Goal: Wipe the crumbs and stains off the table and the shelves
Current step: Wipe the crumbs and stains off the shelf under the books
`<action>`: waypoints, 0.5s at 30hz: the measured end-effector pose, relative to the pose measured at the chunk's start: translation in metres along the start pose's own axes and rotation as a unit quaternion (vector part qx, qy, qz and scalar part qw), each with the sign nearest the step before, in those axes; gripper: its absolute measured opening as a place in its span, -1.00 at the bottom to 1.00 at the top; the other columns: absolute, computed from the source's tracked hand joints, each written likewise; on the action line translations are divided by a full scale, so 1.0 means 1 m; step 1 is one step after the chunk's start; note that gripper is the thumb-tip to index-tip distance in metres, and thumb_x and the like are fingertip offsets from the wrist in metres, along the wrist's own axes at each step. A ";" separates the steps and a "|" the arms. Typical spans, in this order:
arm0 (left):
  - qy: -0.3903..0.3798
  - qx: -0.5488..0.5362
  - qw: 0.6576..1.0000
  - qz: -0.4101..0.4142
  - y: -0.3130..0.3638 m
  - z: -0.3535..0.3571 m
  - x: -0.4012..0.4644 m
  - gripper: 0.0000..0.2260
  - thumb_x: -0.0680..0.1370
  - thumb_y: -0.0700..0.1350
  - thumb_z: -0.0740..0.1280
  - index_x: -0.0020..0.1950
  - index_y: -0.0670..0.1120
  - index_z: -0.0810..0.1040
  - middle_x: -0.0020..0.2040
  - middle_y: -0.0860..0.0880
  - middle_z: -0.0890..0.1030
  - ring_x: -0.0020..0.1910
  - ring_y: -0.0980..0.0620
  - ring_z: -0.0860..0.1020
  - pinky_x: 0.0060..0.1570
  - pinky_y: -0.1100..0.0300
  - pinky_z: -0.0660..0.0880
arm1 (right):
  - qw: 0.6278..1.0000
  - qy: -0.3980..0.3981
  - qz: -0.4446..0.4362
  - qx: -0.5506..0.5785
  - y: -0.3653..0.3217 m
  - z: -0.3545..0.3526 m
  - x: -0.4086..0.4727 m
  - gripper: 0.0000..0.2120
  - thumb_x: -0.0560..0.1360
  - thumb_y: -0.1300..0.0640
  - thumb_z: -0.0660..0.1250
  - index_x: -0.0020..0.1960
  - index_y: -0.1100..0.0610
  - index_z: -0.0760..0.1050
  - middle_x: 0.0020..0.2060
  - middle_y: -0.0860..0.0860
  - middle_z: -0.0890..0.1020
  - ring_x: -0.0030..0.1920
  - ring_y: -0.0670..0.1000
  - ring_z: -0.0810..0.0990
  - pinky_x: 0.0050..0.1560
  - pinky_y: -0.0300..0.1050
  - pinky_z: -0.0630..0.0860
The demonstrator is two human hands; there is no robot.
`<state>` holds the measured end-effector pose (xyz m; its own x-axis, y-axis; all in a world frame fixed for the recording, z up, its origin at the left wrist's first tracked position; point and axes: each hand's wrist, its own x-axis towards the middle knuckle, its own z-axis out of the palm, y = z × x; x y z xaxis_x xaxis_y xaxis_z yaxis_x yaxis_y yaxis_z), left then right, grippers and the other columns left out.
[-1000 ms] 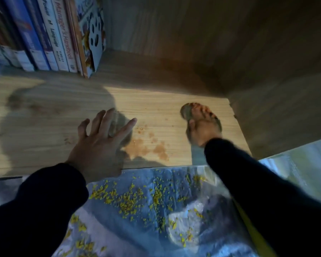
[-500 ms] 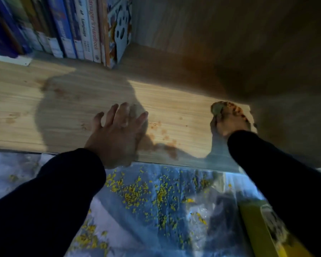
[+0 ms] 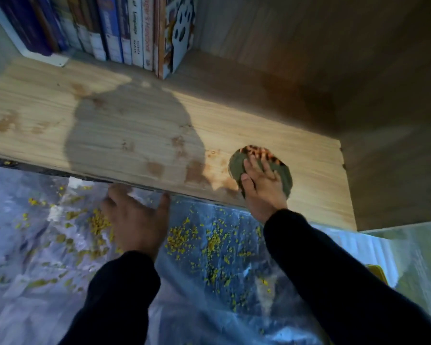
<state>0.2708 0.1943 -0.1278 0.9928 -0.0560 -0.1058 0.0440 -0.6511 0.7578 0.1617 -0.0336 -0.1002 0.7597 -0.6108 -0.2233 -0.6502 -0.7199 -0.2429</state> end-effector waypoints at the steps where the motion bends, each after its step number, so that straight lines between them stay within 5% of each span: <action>1: -0.006 -0.087 0.991 -0.104 -0.002 0.007 -0.002 -0.35 0.39 0.28 0.38 0.22 -0.18 0.35 0.13 -0.23 0.45 0.17 -0.26 0.44 0.17 -0.06 0.39 | 1.000 0.005 -0.015 0.002 -0.002 0.002 -0.020 -0.37 0.60 -0.12 -0.15 0.63 0.01 0.16 0.63 -0.10 0.07 0.64 0.00 -0.07 0.59 0.04 -0.11; 3: -0.039 -0.282 0.901 -0.327 0.006 0.015 0.003 -0.44 0.52 0.30 0.22 0.26 -0.13 0.37 0.07 -0.17 0.53 0.03 -0.20 0.56 0.02 -0.02 0.51 | 0.999 0.001 -0.031 -0.014 0.003 0.006 -0.045 -0.39 0.62 -0.10 -0.15 0.63 0.04 0.15 0.64 -0.06 0.07 0.64 0.01 -0.06 0.58 0.02 -0.13; 5: -0.092 -0.399 0.825 -0.389 0.013 0.024 0.012 -0.54 0.64 0.23 0.08 0.27 -0.10 0.44 0.05 -0.14 0.62 -0.07 -0.13 0.62 -0.15 0.07 0.55 | 0.999 -0.012 -0.039 -0.020 0.008 0.009 -0.046 -0.39 0.62 -0.09 -0.15 0.64 0.04 0.11 0.64 -0.04 0.05 0.64 0.03 -0.07 0.58 0.03 -0.14; 7: -0.116 -0.425 0.821 -0.363 0.017 0.030 0.020 -0.55 0.70 0.17 0.02 0.20 -0.13 0.53 0.05 -0.12 0.67 -0.06 -0.07 0.66 -0.18 0.12 0.55 | 0.998 -0.003 -0.037 -0.044 0.008 0.009 -0.024 -0.42 0.65 -0.07 -0.14 0.65 0.04 0.05 0.65 -0.03 0.00 0.64 0.04 -0.10 0.59 0.06 -0.13; 12: -0.060 -0.337 0.908 -0.240 0.023 0.036 0.016 -0.49 0.73 0.07 0.00 0.03 -0.28 0.58 -0.10 -0.19 0.69 -0.05 -0.16 0.69 -0.03 -0.01 0.63 | 0.999 0.002 0.006 -0.048 -0.021 -0.008 0.080 -0.45 0.70 -0.01 -0.08 0.66 0.09 -0.03 0.66 0.04 -0.06 0.64 0.13 -0.11 0.59 0.13 -0.08; 15: -0.043 -0.287 0.921 -0.258 0.031 0.040 0.014 -0.49 0.72 0.05 -0.03 0.30 -0.33 0.47 0.24 -0.28 0.59 0.24 -0.24 0.58 0.12 0.13 0.53 | 0.999 0.008 -0.030 -0.037 -0.031 0.012 0.029 -0.43 0.67 -0.01 -0.10 0.65 0.12 0.04 0.65 0.06 -0.02 0.64 0.16 -0.09 0.58 0.15 -0.04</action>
<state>0.2812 0.1428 -0.1316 0.8114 0.0722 -0.5801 0.5845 -0.1011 0.8050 0.2042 -0.0253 -0.1106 0.7983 -0.5701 -0.1942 -0.6005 -0.7779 -0.1851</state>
